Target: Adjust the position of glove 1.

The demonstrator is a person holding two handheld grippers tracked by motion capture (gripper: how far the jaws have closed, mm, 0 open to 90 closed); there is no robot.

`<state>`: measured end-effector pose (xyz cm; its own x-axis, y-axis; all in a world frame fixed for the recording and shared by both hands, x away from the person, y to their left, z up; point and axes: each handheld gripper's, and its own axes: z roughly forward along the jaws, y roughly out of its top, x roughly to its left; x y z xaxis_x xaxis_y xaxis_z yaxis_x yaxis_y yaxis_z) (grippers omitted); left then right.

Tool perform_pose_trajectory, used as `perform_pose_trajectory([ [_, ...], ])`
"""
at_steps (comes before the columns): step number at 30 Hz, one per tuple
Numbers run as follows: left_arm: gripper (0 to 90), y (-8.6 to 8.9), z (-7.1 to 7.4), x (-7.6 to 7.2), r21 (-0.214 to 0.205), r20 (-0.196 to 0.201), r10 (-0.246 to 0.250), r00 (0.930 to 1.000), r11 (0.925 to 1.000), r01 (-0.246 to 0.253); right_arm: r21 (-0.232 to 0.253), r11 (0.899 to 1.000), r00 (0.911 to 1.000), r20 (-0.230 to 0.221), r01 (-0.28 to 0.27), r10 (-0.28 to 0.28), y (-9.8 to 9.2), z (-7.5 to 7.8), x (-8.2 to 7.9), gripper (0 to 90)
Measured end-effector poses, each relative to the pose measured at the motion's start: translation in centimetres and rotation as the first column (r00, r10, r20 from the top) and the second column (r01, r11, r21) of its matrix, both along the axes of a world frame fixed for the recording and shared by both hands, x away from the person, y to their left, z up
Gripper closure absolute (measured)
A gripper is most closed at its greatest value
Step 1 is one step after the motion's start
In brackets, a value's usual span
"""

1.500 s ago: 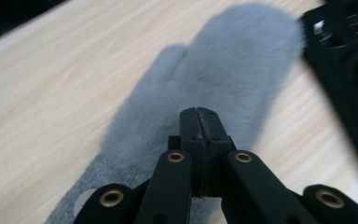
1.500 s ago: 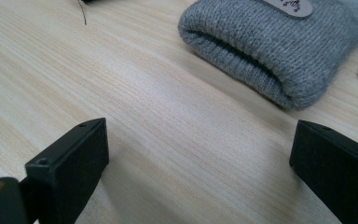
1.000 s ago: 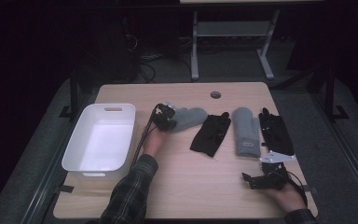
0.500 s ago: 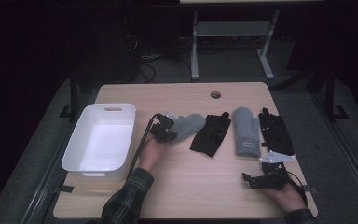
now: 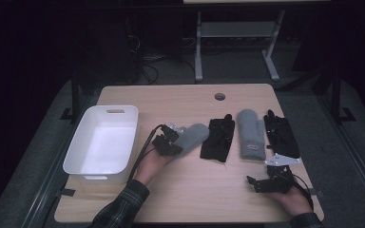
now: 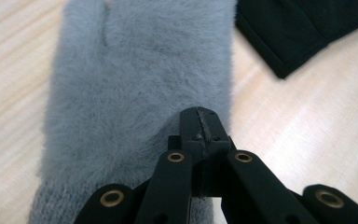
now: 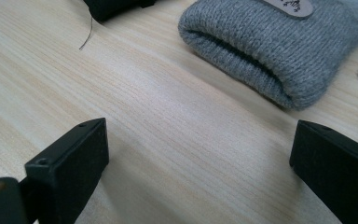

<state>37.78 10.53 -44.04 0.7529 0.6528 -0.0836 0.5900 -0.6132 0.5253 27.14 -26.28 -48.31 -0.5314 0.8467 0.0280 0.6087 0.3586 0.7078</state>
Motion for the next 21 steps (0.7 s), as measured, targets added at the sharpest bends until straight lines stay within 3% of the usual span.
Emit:
perform_pose_trajectory([
  [4, 89.5, 0.1, 0.1, -0.5, -0.01, 0.001, -0.002, 1.0, 1.0, 0.002, 0.0, 1.0, 1.0, 0.001, -0.001, 0.001, 0.0, 0.0, 0.0, 4.2],
  [6, 89.5, 0.3, 0.4, -0.5, -0.011, 0.019, -0.003, 0.9998, 0.9999, 0.004, 0.001, 1.0, 1.0, 0.0, -0.001, 0.001, 0.0, 0.0, 0.0, 4.2],
  [7, 89.4, 0.3, 0.9, -0.4, 0.01, 0.055, 0.007, 0.9984, 0.9999, -0.008, 0.0, 1.0, 1.0, 0.001, -0.002, 0.002, 0.0, 0.0, 0.0, 4.2],
  [10, 89.5, 0.3, 1.5, 0.0, 0.008, 0.083, 0.031, 0.996, 0.9995, -0.032, 0.001, 1.0, 1.0, 0.0, -0.001, 0.001, 0.0, 0.0, 0.0, 4.2],
  [13, 89.5, 0.6, 2.3, 1.2, -0.015, 0.112, 0.072, 0.9911, 0.9974, -0.07, 0.0, 1.0, 1.0, 0.001, -0.001, 0.001, 0.0, 0.0, 0.0, 4.2],
  [14, 89.5, 1.0, 2.4, 2.2, -0.014, 0.12, 0.094, 0.9882, 0.9955, -0.093, 0.0, 1.0, 1.0, 0.001, -0.002, 0.002, 0.0, 0.0, 0.0, 4.2],
  [19, 89.5, 1.8, 2.1, 4.2, -0.031, 0.118, 0.161, 0.9799, 0.9869, -0.159, 0.0, 1.0, 1.0, 0.001, -0.002, 0.002, 0.0, 0.0, 0.0, 4.1],
  [21, 89.5, 2.2, 1.5, 5.4, -0.001, 0.121, 0.195, 0.9732, 0.9805, -0.197, 0.001, 1.0, 1.0, 0.0, -0.003, 0.003, 0.0, 0.0, 0.0, 4.0],
])
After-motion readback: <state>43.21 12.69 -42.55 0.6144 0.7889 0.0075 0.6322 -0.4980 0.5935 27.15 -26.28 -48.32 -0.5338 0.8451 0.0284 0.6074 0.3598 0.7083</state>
